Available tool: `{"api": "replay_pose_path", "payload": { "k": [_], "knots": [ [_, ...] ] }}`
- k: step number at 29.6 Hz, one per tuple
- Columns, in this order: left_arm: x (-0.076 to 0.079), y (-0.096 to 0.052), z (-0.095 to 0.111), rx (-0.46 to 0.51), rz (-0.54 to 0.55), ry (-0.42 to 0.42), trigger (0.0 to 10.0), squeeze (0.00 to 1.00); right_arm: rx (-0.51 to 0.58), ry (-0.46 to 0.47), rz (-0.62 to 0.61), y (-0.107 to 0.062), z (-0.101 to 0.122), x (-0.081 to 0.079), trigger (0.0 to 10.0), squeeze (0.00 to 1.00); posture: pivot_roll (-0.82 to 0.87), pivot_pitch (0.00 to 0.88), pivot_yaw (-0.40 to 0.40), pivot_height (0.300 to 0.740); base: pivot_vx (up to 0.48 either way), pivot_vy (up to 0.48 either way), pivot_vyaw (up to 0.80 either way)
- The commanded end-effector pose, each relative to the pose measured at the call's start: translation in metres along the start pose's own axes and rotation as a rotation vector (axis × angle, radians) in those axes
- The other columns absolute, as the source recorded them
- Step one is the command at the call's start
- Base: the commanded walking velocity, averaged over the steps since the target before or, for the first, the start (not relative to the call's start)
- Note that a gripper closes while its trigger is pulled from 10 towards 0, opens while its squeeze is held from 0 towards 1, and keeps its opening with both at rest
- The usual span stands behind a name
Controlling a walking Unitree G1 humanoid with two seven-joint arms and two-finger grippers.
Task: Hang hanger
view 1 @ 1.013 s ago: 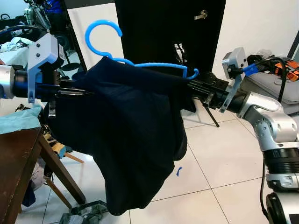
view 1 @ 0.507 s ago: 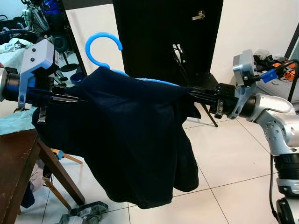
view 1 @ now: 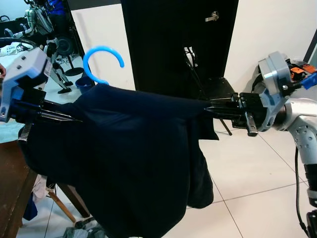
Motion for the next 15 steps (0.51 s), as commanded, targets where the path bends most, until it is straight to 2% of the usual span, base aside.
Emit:
{"api": "replay_pose_path", "payload": {
  "k": [1,4,5,7,10,12,15],
  "knots": [
    [0.009,-0.008,0.006,0.014,-0.035,-0.032,0.0,0.0,0.017,-0.006,0.079,0.006,0.007,-0.009,0.0,0.0,0.01,0.0,0.098,0.74,0.0,0.0,0.0],
    [0.013,-0.009,0.009,0.033,-0.055,-0.056,0.0,0.0,0.016,-0.005,0.112,0.007,0.007,-0.013,0.0,0.0,0.01,0.0,0.098,0.74,0.0,0.0,0.0],
    [0.02,-0.01,0.003,0.005,-0.083,-0.086,0.0,0.0,0.023,-0.009,0.136,0.008,0.01,-0.015,0.0,0.0,0.01,0.0,0.1,0.74,0.0,0.0,0.0],
    [0.026,-0.008,-0.003,-0.03,-0.11,-0.109,0.0,0.0,0.043,-0.019,0.162,0.01,0.016,-0.017,0.0,0.0,0.01,0.0,0.103,0.74,0.0,0.0,0.0],
    [0.029,-0.006,-0.008,-0.055,-0.128,-0.124,0.0,0.0,0.057,-0.026,0.178,0.011,0.02,-0.017,0.0,0.0,0.01,0.0,0.103,0.74,0.0,0.0,0.0],
    [0.034,0.001,-0.019,-0.112,-0.157,-0.129,0.0,0.0,0.094,-0.045,0.221,0.016,0.03,-0.019,0.0,0.0,0.01,0.0,0.103,0.74,0.0,0.0,0.0],
    [0.034,0.001,-0.019,-0.112,-0.157,-0.129,0.0,0.0,0.094,-0.045,0.221,0.016,0.03,-0.019,0.0,0.0,0.01,0.0,0.103,0.74,0.0,0.0,0.0]
  ]
}}
Point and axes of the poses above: a point about 5 cm out from each wrist's last joint towards the gripper, its own y axis pointing out of the wrist towards the gripper, its own z axis along the axis of the wrist's last joint, x = y × z, the point moved 6 cm from there along y, pointing out of the wrist towards the gripper, and after that the axes turned 13 degrees about -y, right-handed, at the moved point
